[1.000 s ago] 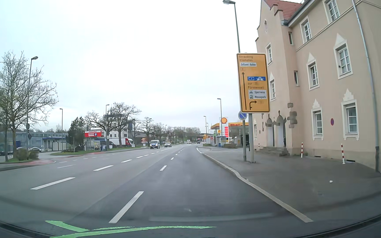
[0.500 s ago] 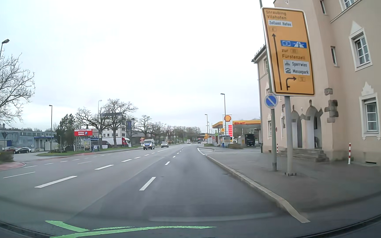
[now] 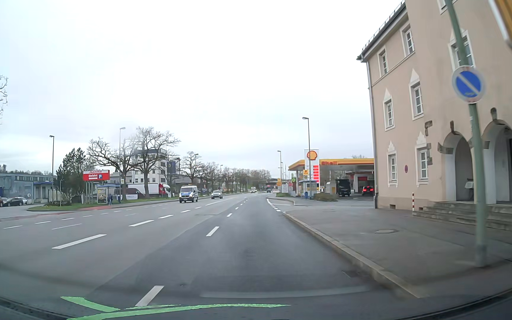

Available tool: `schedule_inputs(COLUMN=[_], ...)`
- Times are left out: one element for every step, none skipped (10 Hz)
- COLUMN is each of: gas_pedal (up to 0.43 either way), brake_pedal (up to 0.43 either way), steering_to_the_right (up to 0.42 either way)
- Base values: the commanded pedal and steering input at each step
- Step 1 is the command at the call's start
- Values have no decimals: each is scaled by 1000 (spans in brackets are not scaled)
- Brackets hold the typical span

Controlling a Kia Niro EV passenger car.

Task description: Follow the waypoints while adhering to traffic rules and regulations

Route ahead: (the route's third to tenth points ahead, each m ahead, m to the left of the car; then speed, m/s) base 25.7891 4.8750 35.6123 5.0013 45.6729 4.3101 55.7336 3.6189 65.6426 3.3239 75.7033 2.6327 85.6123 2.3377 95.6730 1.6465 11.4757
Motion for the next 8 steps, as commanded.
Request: schedule_inputs(gas_pedal=[87, 87, 87, 98, 98, 98, 98, 110], brake_pedal=[0, 0, 0, 0, 0, 0, 0, 0], steering_to_the_right=[-3, -4, -4, -4, -4, -4, -4, -3])
